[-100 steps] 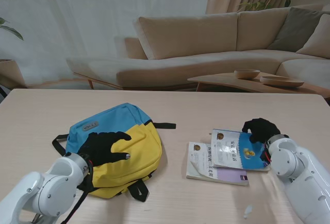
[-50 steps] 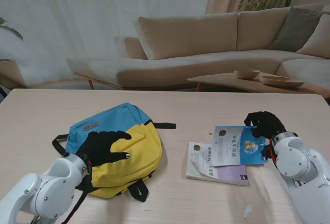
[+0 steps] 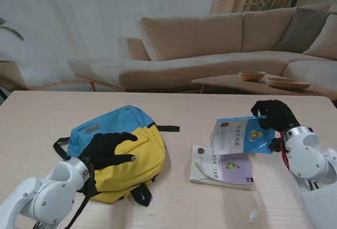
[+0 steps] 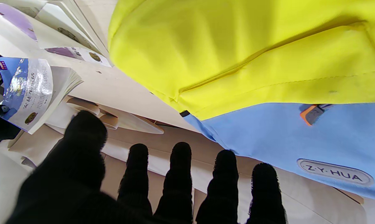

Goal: Pack books into the school bag then zip close the school bag

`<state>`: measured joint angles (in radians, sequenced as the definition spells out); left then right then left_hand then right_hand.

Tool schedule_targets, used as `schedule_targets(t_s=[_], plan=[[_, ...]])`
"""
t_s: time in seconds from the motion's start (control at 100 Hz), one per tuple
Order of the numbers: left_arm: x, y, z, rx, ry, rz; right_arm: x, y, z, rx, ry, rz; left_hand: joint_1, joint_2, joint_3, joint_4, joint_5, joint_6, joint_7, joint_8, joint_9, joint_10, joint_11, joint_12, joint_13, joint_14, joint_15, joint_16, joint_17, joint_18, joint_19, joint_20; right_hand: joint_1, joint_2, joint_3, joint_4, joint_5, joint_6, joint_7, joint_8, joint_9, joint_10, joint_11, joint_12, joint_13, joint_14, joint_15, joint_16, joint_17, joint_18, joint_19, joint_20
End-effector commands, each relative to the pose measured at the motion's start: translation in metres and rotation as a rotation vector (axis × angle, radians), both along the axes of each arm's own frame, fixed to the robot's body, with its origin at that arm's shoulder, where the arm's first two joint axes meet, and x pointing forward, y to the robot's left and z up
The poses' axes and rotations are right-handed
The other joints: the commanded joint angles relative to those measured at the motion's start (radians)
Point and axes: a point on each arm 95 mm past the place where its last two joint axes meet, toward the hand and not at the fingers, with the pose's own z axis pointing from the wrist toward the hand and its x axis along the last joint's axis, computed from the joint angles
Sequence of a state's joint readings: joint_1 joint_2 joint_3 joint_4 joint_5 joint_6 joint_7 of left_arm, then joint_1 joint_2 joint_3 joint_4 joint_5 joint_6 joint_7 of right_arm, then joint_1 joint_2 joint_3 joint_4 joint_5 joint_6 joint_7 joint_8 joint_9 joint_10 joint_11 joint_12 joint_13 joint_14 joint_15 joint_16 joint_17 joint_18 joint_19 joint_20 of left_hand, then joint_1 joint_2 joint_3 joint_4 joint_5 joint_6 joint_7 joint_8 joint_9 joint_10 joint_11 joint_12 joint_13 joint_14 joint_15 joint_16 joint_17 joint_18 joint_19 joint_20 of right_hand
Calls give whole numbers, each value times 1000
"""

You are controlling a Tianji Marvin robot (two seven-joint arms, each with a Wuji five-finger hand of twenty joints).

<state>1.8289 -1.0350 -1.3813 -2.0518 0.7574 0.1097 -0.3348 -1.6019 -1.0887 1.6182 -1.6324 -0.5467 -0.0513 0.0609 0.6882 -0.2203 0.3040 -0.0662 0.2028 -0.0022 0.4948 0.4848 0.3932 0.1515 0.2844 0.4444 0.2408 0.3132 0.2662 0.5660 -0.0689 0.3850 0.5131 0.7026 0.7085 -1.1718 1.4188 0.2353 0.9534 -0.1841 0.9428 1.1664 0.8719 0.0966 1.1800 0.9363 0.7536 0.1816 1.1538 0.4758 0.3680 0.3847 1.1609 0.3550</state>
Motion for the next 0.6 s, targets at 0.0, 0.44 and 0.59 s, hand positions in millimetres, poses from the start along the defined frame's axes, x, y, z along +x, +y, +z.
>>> schedule_targets(t_s=[0.0, 0.44, 0.59], plan=[[-1, -2, 0, -22, 12, -9, 4, 12, 16, 10, -37, 17, 6, 22, -10, 39, -15, -19, 7, -14, -5, -8, 6, -3, 9, -6, -15, -9, -12, -5, -33, 7, 9, 118, 151, 149, 112, -37, 226, 115, 53, 47, 69, 17, 63, 39, 57, -4, -11, 18, 34, 22], [19, -18, 2, -183, -1, -48, 10, 70, 37, 84, -76, 59, -114, -79, 103, 6, -61, 3, -78, -78, -98, -18, -19, -25, -24, -19, -36, -22, -12, -14, -44, 6, 14, 121, 151, 133, 109, -39, 225, 124, 47, 48, 73, 13, 61, 39, 58, -6, -13, 21, 38, 28], [31, -29, -2, -253, -17, -56, 8, 93, 38, 137, -62, 81, -143, -125, 116, -28, -61, 18, -226, -146, -146, -29, -31, -32, -64, -37, -60, -38, -17, -25, -58, 6, 16, 121, 151, 129, 108, -38, 226, 126, 45, 50, 74, 12, 58, 40, 59, -5, -14, 22, 39, 30]])
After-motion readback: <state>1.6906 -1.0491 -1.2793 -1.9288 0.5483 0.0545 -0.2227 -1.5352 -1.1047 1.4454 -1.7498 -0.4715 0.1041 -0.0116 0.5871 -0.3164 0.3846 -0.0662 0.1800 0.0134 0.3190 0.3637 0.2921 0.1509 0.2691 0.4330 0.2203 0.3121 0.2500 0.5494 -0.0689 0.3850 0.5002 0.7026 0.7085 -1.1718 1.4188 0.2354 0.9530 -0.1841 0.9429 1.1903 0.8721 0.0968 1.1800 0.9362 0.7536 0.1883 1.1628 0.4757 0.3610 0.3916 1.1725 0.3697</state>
